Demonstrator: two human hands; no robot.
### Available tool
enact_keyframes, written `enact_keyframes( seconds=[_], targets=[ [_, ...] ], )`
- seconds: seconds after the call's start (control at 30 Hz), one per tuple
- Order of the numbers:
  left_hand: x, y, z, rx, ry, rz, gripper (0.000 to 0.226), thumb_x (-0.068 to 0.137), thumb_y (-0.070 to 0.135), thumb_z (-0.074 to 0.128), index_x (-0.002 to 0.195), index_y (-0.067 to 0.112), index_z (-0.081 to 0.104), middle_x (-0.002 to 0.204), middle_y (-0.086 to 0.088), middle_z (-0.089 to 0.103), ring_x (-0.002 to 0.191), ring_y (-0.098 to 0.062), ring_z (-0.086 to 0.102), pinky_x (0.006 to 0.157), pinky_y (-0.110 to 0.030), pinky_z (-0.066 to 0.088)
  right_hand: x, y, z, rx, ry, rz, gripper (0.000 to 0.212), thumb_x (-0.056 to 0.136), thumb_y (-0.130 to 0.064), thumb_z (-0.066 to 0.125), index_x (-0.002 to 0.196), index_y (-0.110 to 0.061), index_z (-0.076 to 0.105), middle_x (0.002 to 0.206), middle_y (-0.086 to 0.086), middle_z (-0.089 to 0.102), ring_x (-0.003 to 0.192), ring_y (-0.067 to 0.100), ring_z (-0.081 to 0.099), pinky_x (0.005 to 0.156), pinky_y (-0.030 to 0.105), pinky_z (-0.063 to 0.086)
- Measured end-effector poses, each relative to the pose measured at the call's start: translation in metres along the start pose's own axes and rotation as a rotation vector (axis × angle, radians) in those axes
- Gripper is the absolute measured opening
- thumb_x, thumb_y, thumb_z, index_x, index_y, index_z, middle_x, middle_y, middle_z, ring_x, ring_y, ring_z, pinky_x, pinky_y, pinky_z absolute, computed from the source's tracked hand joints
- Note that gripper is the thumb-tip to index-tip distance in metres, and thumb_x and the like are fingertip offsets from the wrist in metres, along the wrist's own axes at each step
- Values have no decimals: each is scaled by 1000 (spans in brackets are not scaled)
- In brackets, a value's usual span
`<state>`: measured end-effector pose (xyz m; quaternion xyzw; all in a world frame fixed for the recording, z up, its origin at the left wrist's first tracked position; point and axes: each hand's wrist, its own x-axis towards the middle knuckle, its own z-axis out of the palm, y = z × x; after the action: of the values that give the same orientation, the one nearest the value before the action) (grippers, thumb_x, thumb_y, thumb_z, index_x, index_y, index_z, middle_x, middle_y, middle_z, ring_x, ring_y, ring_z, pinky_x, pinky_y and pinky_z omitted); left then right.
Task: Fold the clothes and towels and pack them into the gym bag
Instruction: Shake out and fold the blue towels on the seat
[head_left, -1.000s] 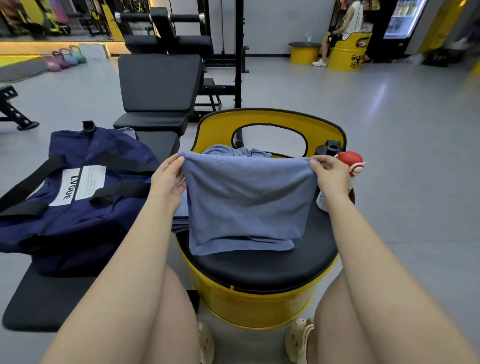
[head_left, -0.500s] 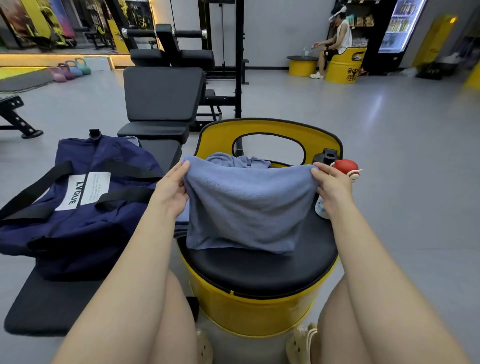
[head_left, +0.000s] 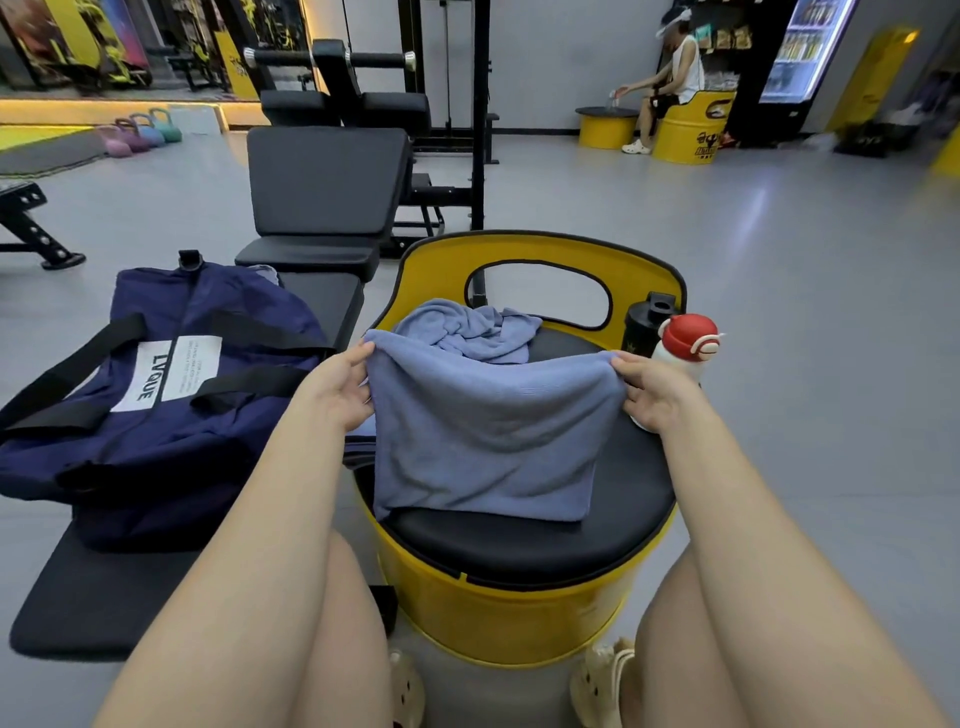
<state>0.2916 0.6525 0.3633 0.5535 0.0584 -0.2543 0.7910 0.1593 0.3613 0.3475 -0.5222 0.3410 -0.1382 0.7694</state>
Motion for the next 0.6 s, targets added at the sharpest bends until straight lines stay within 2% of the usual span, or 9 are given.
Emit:
enact_keyframes(
  seconds=[0.07, 0.1, 0.2, 0.27, 0.33, 0.4, 0.53, 0.6],
  targets=[
    [-2, 1, 0, -15, -9, 3, 33, 99, 22, 46, 131, 14, 52, 83, 6, 62, 67, -7, 55, 60, -21, 42, -2, -2, 0, 32, 25, -58, 32, 96, -4, 52, 127, -7, 57, 113, 7, 61, 88, 15, 61, 65, 21, 48],
    [-3, 2, 0, -18, -20, 28, 33, 99, 22, 46, 129, 13, 52, 84, 5, 63, 68, -7, 56, 60, -21, 42, -2, -3, 0, 50, 50, -115, 32, 95, -2, 53, 126, -6, 58, 112, 8, 62, 92, 17, 62, 67, 20, 49],
    [-5, 7, 2, -6, -62, 149, 35, 97, 27, 49, 128, 12, 54, 109, 2, 65, 97, -10, 60, 74, -23, 45, -5, -7, -1, 62, 130, -323, 27, 91, -2, 60, 117, -8, 64, 113, 9, 65, 106, 22, 62, 79, 22, 52],
    [-5, 9, 4, -16, -50, 258, 26, 95, 27, 55, 118, 16, 60, 113, 0, 65, 103, -12, 59, 81, -24, 46, -10, -11, -1, 62, 135, -431, 26, 88, -6, 65, 115, -9, 65, 106, 3, 67, 103, 16, 64, 82, 20, 52],
    [-6, 10, 5, -59, -35, 371, 7, 93, 19, 58, 99, 20, 63, 101, 1, 65, 91, -11, 61, 78, -23, 47, -14, -15, -1, 55, 129, -531, 29, 87, -5, 66, 115, -9, 63, 101, 0, 66, 96, 11, 64, 79, 17, 52],
    [-10, 11, 8, -84, -35, 472, 9, 93, 13, 58, 89, 21, 60, 92, 2, 63, 81, -8, 60, 72, -21, 48, -17, -18, -2, 37, 145, -616, 26, 87, -2, 65, 111, -12, 63, 101, 0, 67, 95, 10, 64, 80, 16, 50],
    [-15, 11, 11, -109, -39, 590, 12, 93, 9, 57, 87, 19, 59, 86, 4, 64, 74, -4, 60, 68, -18, 48, -24, -21, -1, 59, 191, -742, 24, 88, -1, 64, 96, -23, 67, 95, -4, 69, 88, 6, 65, 86, 25, 51],
    [-18, 11, 14, -115, -27, 617, 12, 93, 7, 57, 88, 18, 59, 81, 8, 66, 74, -4, 61, 68, -17, 49, -28, -23, -1, 72, 199, -780, 24, 87, -3, 64, 92, -26, 68, 89, -8, 70, 82, 5, 63, 82, 26, 50]
  ],
)
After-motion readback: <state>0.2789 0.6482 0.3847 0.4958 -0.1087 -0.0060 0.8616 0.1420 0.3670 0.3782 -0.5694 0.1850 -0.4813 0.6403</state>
